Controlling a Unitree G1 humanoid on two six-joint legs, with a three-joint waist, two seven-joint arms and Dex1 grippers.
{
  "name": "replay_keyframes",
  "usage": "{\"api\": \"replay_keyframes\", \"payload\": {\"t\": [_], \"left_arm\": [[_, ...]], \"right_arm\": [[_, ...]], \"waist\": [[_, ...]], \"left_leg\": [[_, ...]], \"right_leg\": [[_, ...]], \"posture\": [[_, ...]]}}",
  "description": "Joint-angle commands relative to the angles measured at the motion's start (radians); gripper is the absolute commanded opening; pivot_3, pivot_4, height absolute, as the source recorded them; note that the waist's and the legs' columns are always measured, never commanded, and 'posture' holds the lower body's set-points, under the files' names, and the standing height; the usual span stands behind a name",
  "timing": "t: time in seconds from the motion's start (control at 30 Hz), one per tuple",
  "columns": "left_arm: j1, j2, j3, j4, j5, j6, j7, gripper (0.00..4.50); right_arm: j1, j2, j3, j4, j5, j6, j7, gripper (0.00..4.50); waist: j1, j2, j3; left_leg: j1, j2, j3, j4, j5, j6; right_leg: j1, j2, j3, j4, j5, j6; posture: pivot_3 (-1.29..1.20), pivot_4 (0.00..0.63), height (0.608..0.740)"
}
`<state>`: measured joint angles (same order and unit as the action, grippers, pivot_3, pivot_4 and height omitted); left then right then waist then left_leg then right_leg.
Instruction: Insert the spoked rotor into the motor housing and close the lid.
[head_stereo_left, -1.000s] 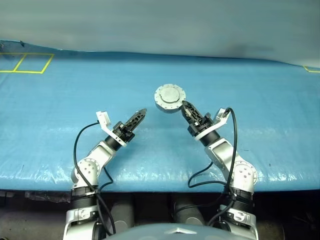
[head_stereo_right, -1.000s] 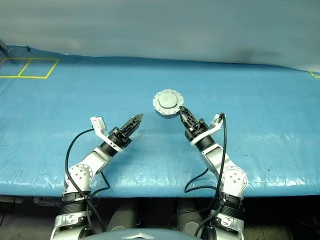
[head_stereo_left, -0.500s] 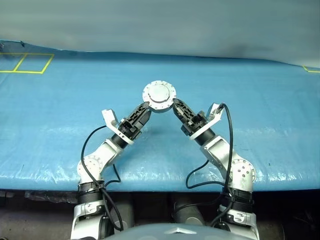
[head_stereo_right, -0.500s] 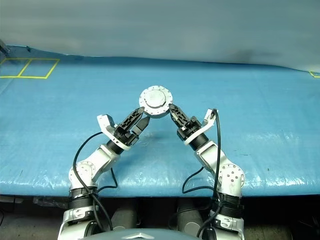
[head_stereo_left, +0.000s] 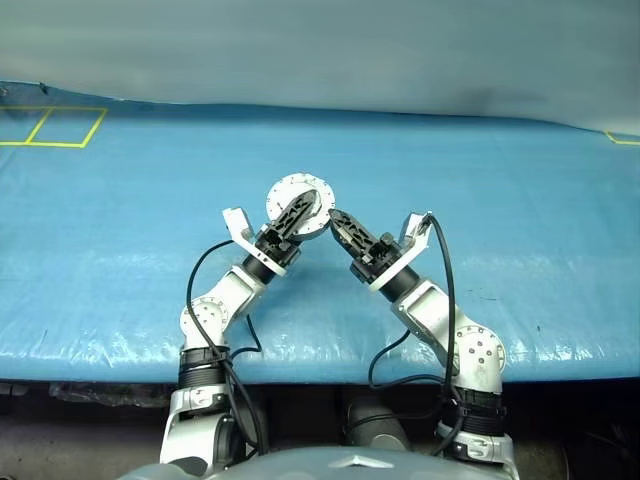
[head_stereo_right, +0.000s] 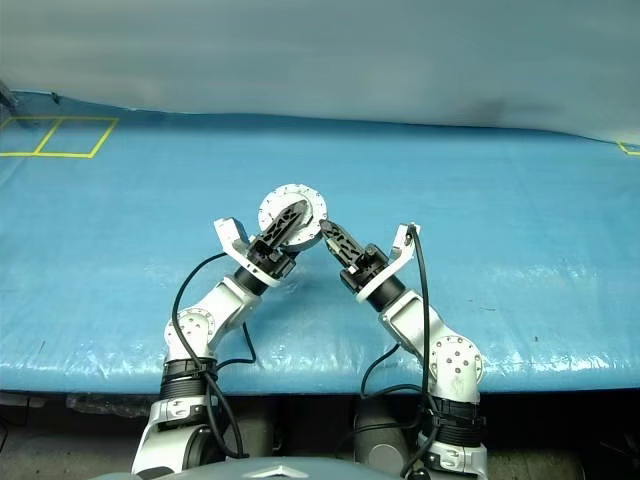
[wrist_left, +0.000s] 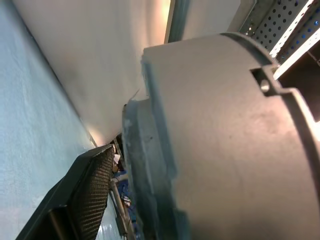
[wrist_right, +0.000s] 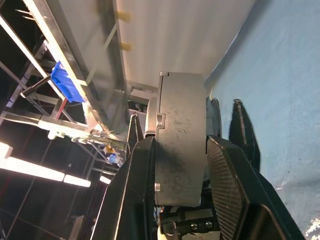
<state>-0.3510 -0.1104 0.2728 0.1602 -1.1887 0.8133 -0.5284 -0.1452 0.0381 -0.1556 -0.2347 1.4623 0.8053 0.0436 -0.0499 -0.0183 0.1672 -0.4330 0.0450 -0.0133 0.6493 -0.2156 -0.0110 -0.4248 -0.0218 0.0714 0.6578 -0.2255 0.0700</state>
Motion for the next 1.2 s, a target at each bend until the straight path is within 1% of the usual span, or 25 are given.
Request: {"api": "replay_keyframes", "payload": {"t": [0.03, 0.07, 0.1, 0.27, 0.37, 0.43, 0.5, 0.57, 0.63, 0.73, 0.8, 0.87, 0.97, 1.0, 1.1, 1.2], "left_arm": [[-0.008, -0.008, -0.011, -0.015, 0.007, -0.009, -0.009, 2.87], [-0.007, -0.008, -0.009, -0.017, 0.009, -0.008, -0.006, 2.62], [-0.005, -0.008, -0.008, -0.019, 0.009, -0.007, -0.004, 2.59], [-0.004, -0.008, 0.001, -0.014, 0.009, -0.003, 0.033, 2.59], [-0.002, -0.009, 0.003, -0.013, 0.01, -0.007, 0.043, 2.59], [0.003, -0.011, 0.006, -0.016, 0.012, -0.014, 0.05, 2.59], [0.007, -0.012, 0.009, -0.017, 0.012, -0.018, 0.055, 2.59], [0.014, -0.014, 0.019, -0.019, 0.016, -0.033, 0.068, 2.59], [0.021, -0.017, 0.03, -0.019, 0.023, -0.054, 0.083, 2.59], [0.033, -0.023, 0.053, -0.021, 0.043, -0.096, 0.113, 2.59], [0.036, -0.025, 0.08, -0.012, 0.067, -0.151, 0.151, 2.59], [0.036, -0.024, 0.116, -0.007, 0.079, -0.209, 0.185, 2.59], [0.024, 0.001, 0.16, 0.0, 0.077, -0.259, 0.214, 2.59], [0.02, 0.007, 0.168, 0.003, 0.076, -0.268, 0.218, 2.59], [0.003, 0.031, 0.197, 0.008, 0.078, -0.296, 0.231, 2.59], [-0.007, 0.049, 0.213, 0.018, 0.08, -0.311, 0.233, 2.59]], "right_arm": [[-0.016, 0.006, 0.011, -0.072, 0.038, -0.019, 0.028, 1.2], [-0.015, 0.005, 0.011, -0.072, 0.038, -0.022, 0.028, 1.2], [-0.015, 0.004, 0.012, -0.072, 0.037, -0.024, 0.028, 1.2], [-0.022, 0.001, 0.013, -0.064, 0.022, -0.033, 0.027, 1.2], [-0.024, -0.007, 0.018, -0.064, -0.025, -0.045, 0.061, 1.2], [-0.023, -0.013, 0.021, -0.064, -0.045, -0.05, 0.071, 1.91], [-0.024, -0.017, 0.023, -0.066, -0.067, -0.06, 0.075, 2.49], [-0.028, -0.022, 0.027, -0.07, -0.158, -0.109, 0.075, 3.12], [-0.03, -0.024, 0.03, -0.064, -0.248, -0.163, 0.073, 3.12], [-0.027, -0.023, 0.027, -0.045, -0.308, -0.202, 0.083, 3.12], [-0.017, -0.065, 0.059, -0.05, -0.388, -0.212, 0.128, 3.12], [0.002, -0.13, 0.117, -0.057, -0.497, -0.23, 0.198, 3.12], [0.038, -0.194, 0.176, -0.048, -0.586, -0.274, 0.327, 3.12], [0.046, -0.207, 0.189, -0.046, -0.611, -0.291, 0.363, 3.12], [0.081, -0.251, 0.251, -0.021, -0.743, -0.418, 0.508, 3.12], [0.096, -0.271, 0.285, 0.016, -0.827, -0.49, 0.577, 3.12]], "waist": [[0.0, 0.0, 0.0], [0.0, 0.0, 0.0], [-0.001, 0.0, 0.0], [-0.001, 0.0, 0.0], [-0.001, 0.0, 0.0], [-0.001, 0.0, 0.0], [-0.001, 0.0, 0.0], [-0.002, 0.0, 0.0], [-0.002, 0.0, 0.0], [0.001, 0.0, 0.0], [0.003, 0.0, 0.0], [0.005, 0.0, 0.0], [0.006, 0.0, 0.0], [0.006, 0.0, 0.0], [0.011, -0.001, 0.0], [0.013, -0.001, 0.0]], "left_leg": [[0.0, 0.0, 0.0, 0.0, 0.0, 0.0], [0.0, 0.0, 0.0, 0.0, 0.0, 0.0], [0.0, 0.0, 0.0, 0.0, 0.0, 0.0], [0.0, 0.0, 0.0, 0.0, 0.0, 0.0], [0.0, 0.0, 0.0, 0.0, 0.0, 0.0], [0.0, 0.0, 0.0, 0.001, 0.0, 0.0], [0.0, 0.0, 0.0, 0.0, 0.0, 0.0], [0.0, 0.0, 0.0, 0.0, 0.0, 0.0], [0.0, 0.0, 0.0, 0.0, 0.0, 0.0], [0.0, 0.0, 0.0, 0.001, 0.0, 0.0], [0.0, 0.0, 0.0, 0.001, 0.0, 0.0], [0.0, 0.0, 0.0, 0.001, 0.0, 0.0], [0.0, 0.0, 0.0, 0.001, 0.0, 0.0], [0.0, 0.0, 0.0, 0.0, 0.0, 0.0], [0.0, 0.0, 0.0, 0.001, 0.0, 0.0], [0.001, 0.0, 0.0, 0.002, 0.0, 0.0]], "right_leg": [[0.0, 0.0, 0.0, 0.0, 0.0, 0.0], [0.0, 0.0, 0.0, 0.0, 0.0, 0.0], [0.0, 0.0, 0.0, 0.0, 0.0, 0.0], [0.0, 0.0, 0.0, 0.0, 0.0, 0.0], [0.0, 0.0, 0.0, 0.0, 0.0, 0.0], [0.0, 0.0, 0.0, 0.0, 0.0, 0.0], [0.0, 0.0, 0.0, 0.0, 0.0, 0.0], [0.0, 0.0, 0.0, 0.0, 0.0, 0.0], [0.0, 0.0, 0.0, 0.0, 0.0, 0.001], [0.0, 0.0, 0.0, 0.0, 0.0, 0.001], [0.0, 0.0, 0.0, 0.0, 0.0, 0.001], [0.0, 0.0, 0.0, 0.0, 0.001, 0.0], [0.0, 0.0, 0.0, 0.0, 0.001, 0.0], [0.0, 0.0, 0.0, 0.0, 0.001, 0.0], [0.0, 0.0, 0.0, 0.0, 0.0, 0.0], [0.001, 0.0, 0.0, 0.0, -0.001, 0.003]], "posture": [[0.0, 0.15, 0.74], [0.0, 0.15, 0.74], [0.0, 0.15, 0.74], [0.0, 0.15, 0.74], [0.0, 0.15, 0.74], [0.0, 0.15, 0.74], [0.0, 0.15, 0.74], [0.0, 0.15, 0.74], [0.0, 0.15, 0.74], [0.0, 0.15, 0.74], [0.0, 0.15, 0.74], [0.0, 0.15, 0.74], [0.0, 0.15, 0.74], [0.0, 0.15, 0.74], [0.0, 0.15, 0.74], [0.0, 0.15, 0.74]]}}
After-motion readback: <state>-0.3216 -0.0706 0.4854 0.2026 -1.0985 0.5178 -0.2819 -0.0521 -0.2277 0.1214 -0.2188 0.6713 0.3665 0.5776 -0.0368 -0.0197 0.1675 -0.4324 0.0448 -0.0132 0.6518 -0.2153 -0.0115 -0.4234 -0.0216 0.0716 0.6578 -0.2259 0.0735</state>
